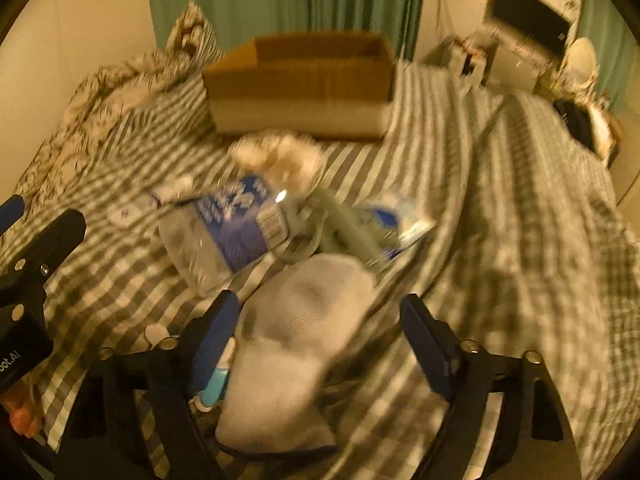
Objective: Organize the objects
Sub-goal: 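Grasp the white sock with the right tool while the left tool grasps the clear swab cup, then carry the sock and swab cup into the cardboard box and open both tools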
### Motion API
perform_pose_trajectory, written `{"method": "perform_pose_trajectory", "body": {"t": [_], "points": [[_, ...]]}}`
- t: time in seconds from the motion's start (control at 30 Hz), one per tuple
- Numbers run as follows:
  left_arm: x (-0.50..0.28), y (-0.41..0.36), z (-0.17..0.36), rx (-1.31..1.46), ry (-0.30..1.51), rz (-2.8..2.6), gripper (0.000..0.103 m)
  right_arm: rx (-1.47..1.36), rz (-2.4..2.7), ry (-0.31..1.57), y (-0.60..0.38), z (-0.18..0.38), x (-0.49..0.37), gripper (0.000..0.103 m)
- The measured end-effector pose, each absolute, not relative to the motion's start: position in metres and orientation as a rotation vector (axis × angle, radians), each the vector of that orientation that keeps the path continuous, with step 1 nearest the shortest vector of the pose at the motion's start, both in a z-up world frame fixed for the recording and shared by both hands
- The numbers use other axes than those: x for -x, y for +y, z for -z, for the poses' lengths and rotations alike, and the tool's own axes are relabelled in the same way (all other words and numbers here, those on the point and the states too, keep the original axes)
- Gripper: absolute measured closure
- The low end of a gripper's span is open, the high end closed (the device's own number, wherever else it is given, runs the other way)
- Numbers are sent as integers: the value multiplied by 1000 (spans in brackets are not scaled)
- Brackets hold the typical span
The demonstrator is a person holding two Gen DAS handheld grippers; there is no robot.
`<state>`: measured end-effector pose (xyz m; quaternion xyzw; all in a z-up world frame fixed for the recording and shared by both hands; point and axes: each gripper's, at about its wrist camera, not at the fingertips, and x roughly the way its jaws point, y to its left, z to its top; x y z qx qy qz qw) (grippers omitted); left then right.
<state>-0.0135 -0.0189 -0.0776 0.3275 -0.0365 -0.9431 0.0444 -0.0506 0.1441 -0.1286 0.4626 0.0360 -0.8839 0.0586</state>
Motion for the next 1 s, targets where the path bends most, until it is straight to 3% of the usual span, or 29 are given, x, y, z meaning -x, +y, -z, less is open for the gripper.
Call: {"method": "perform_pose_trajectory", "body": {"t": [0.17,0.27,0.53,0.77,0.87,0.93,1.0], "points": [[18,-18,86,-1041,-110,2879,0,-1430,2612,70,142,135,57,53],[25,-16,89,-1058,-116,2891,0,-1381,2621,37,147,119,50,58],[44,12,100,-1138,-145,2975,0,-1221,2769,97,167,68,40,59],[75,38,126,-1285,-165,3013,0,-1261,2766,60,184,77,48,59],[78,48,136,-1354,-205,3040,10,-1282,2752,52,184,84,52,59],[77,54,142,-1401,-234,3049,27,-1291,2746,50,185,87,54,59],[73,60,144,-1396,-291,3049,27,-1295,2745,48,185,88,54,59]]}}
